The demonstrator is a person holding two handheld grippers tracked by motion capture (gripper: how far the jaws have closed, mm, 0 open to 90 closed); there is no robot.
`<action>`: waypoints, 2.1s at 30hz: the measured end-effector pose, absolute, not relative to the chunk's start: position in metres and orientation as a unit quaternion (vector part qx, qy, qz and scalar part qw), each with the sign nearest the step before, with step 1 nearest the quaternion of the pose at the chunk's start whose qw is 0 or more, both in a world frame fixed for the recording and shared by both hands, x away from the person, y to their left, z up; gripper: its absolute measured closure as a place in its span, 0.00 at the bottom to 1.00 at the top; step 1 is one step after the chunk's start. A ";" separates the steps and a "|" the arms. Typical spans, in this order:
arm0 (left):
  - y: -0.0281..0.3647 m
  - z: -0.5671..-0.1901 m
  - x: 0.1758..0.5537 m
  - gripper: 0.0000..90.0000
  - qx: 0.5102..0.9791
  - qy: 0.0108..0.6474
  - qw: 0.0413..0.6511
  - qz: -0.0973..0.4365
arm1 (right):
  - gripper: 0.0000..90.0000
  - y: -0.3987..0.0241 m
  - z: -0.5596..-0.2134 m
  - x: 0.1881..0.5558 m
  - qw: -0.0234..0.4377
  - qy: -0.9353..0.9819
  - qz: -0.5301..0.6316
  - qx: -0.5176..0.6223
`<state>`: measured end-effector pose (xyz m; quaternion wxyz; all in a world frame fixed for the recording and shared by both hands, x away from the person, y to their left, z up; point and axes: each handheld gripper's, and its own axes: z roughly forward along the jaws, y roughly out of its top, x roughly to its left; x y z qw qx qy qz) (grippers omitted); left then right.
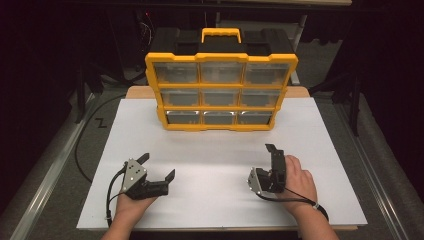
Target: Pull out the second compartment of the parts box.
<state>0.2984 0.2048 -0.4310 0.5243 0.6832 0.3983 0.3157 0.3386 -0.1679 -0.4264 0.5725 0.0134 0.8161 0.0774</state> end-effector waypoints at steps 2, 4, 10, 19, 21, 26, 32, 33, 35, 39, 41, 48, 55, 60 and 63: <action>0.205 -0.431 0.298 0.00 0.683 0.398 0.524 0.316 | 0.01 -0.167 -0.427 0.338 0.573 0.816 0.074 0.008; 0.204 -0.431 0.298 0.00 0.685 0.397 0.523 0.316 | 0.01 -0.166 -0.427 0.338 0.575 0.815 0.070 0.002; 0.204 -0.431 0.298 0.00 0.686 0.400 0.519 0.316 | 0.01 -0.161 -0.428 0.337 0.577 0.814 0.063 -0.009; 0.204 -0.432 0.299 0.00 0.689 0.397 0.514 0.321 | 0.02 -0.150 -0.427 0.340 0.588 0.807 0.052 -0.029; 0.204 -0.433 0.300 0.00 0.690 0.400 0.511 0.321 | 0.02 -0.148 -0.429 0.342 0.590 0.805 0.054 -0.028; 0.205 -0.432 0.300 0.00 0.691 0.403 0.509 0.318 | 0.04 -0.140 -0.432 0.349 0.592 0.804 0.049 -0.034; 0.205 -0.433 0.301 0.00 0.693 0.402 0.509 0.314 | 0.08 -0.130 -0.435 0.358 0.599 0.799 0.045 -0.038; 0.205 -0.433 0.300 0.00 0.693 0.402 0.510 0.313 | 0.09 -0.129 -0.435 0.359 0.603 0.795 0.046 -0.042; 0.205 -0.433 0.300 0.00 0.694 0.400 0.511 0.312 | 0.10 -0.126 -0.433 0.362 0.606 0.794 0.040 -0.039; 0.203 -0.434 0.301 0.00 0.698 0.397 0.509 0.311 | 0.13 -0.120 -0.430 0.368 0.621 0.781 0.043 -0.037; 0.203 -0.434 0.301 0.00 0.700 0.394 0.507 0.311 | 0.14 -0.117 -0.427 0.370 0.628 0.776 0.046 -0.036; 0.203 -0.433 0.299 0.00 0.700 0.385 0.515 0.311 | 0.19 -0.108 -0.416 0.375 0.645 0.762 0.047 -0.038; 0.202 -0.434 0.299 0.00 0.704 0.384 0.511 0.308 | 0.25 -0.099 -0.388 0.383 0.662 0.747 0.052 -0.033; 0.201 -0.434 0.299 0.00 0.706 0.382 0.511 0.308 | 0.29 -0.092 -0.368 0.388 0.676 0.734 0.050 -0.041; 0.202 -0.434 0.299 0.00 0.706 0.383 0.511 0.308 | 0.31 -0.087 -0.358 0.391 0.681 0.729 0.053 -0.039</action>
